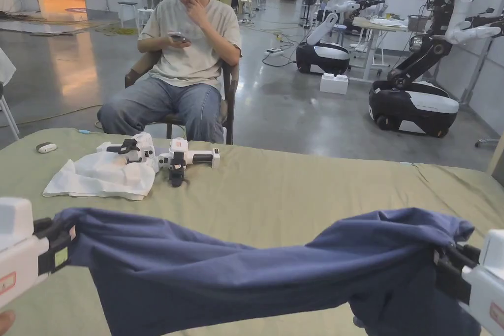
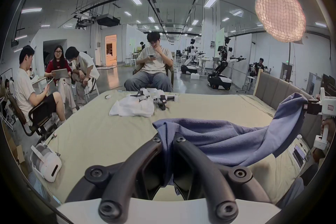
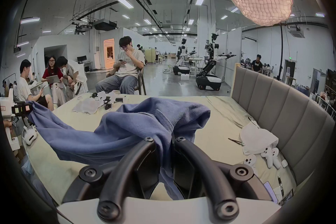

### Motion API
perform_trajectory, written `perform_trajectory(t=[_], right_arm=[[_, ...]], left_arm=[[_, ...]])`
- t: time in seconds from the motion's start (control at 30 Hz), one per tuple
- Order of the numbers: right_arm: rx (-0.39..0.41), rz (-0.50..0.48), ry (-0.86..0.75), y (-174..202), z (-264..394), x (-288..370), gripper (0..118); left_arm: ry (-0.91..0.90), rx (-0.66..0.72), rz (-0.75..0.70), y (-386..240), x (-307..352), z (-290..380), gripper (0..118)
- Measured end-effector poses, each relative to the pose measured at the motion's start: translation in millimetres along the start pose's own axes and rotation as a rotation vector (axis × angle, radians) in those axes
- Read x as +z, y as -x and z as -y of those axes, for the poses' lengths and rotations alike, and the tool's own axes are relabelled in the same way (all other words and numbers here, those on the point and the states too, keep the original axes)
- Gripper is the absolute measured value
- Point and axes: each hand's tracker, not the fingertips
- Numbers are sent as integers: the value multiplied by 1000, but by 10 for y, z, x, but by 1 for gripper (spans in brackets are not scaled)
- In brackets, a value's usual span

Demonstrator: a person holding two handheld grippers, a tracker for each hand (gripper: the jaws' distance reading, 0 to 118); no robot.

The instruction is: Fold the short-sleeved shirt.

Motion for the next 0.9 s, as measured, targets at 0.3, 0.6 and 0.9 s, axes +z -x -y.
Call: perform_trajectory(t=[0.3,0.6,0.9], right_arm=[[24,13,87,-16,397,-560,10],[21,45,123,-71,481,-1241,10],[26,46,92,-99,157,-1490,10]], left_arm=[[109,26,-20,206,-670,419,3],[126,9,-12,52,-1270,216,3],[93,-13,-16,-64,-1476,-141,2]])
